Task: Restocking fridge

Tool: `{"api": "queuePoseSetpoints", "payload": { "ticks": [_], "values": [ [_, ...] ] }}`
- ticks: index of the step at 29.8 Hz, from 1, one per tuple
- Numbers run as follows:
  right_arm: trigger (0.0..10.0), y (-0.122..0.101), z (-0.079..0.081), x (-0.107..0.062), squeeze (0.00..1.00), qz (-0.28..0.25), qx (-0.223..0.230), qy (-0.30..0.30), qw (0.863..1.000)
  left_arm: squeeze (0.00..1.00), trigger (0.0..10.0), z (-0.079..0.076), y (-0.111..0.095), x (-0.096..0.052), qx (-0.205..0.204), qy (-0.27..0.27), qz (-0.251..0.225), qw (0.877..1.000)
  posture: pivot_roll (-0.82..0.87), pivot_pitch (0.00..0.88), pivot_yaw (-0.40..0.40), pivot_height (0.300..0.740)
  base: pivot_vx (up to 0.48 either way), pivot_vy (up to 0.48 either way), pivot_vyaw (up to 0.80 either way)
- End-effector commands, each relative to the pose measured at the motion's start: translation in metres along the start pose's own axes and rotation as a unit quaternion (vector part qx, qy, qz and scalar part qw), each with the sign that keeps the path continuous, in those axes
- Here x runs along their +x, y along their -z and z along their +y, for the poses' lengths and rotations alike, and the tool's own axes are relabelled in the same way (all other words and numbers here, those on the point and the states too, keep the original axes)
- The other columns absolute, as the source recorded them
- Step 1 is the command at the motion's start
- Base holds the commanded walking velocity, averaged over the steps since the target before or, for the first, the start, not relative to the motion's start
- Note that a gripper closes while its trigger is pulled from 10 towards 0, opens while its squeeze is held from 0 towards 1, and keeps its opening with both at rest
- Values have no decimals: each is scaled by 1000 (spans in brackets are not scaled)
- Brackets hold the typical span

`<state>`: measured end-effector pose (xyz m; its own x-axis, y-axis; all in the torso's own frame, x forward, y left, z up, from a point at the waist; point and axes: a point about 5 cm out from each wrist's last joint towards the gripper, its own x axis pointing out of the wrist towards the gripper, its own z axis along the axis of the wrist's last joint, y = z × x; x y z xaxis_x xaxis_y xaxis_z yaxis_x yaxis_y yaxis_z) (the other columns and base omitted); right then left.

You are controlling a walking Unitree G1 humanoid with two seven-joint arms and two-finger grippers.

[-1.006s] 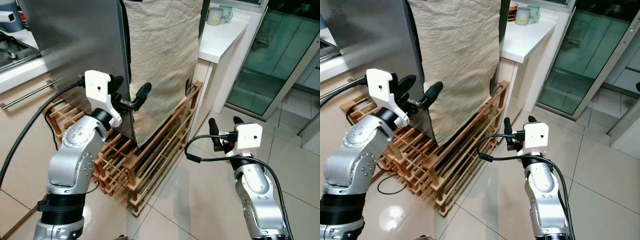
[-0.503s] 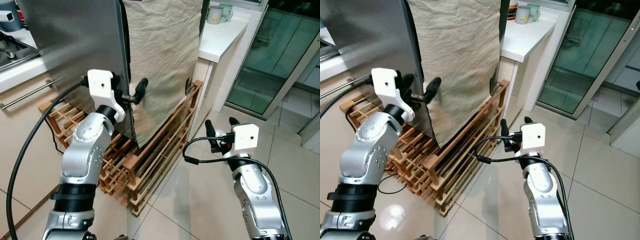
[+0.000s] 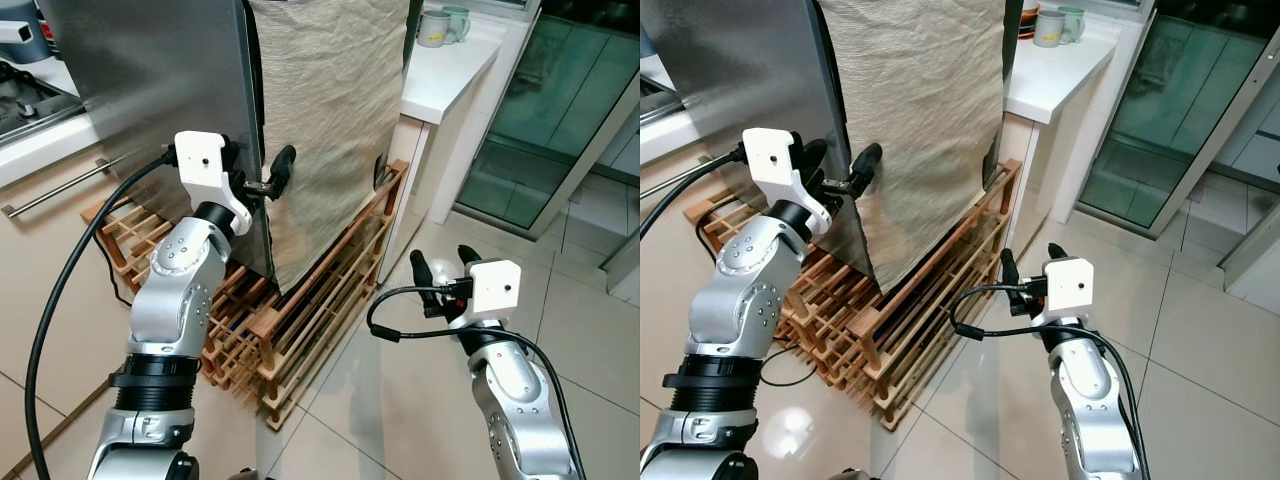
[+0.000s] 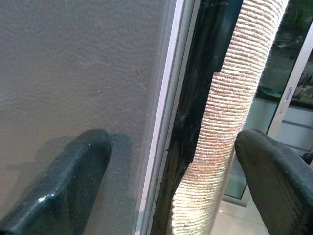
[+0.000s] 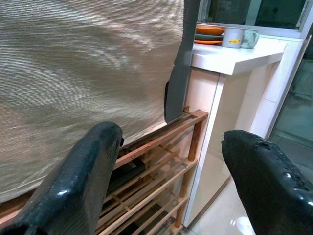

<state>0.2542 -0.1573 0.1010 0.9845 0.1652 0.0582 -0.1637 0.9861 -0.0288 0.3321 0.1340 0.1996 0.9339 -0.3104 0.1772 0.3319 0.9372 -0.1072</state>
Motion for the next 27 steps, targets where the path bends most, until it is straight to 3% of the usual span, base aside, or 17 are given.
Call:
{"api": "queuePoseSetpoints", "payload": {
  "ticks": [1,20,27],
  "values": [
    [10000,-3,-1,0,0,-4,1,0,1000,0,10000,-17,-5,4,-5,44,-5,999,-167,0,27,740,0,0,0],
    [10000,0,6,5,0,1,5,-12,1000,0,10000,-29,1,-10,-21,65,20,997,-138,0,23,740,0,0,0],
    [10000,-1,7,9,0,-2,8,-13,1000,0,10000,-26,17,1,-12,49,35,998,-137,0,25,740,0,0,0]
  ]
}}
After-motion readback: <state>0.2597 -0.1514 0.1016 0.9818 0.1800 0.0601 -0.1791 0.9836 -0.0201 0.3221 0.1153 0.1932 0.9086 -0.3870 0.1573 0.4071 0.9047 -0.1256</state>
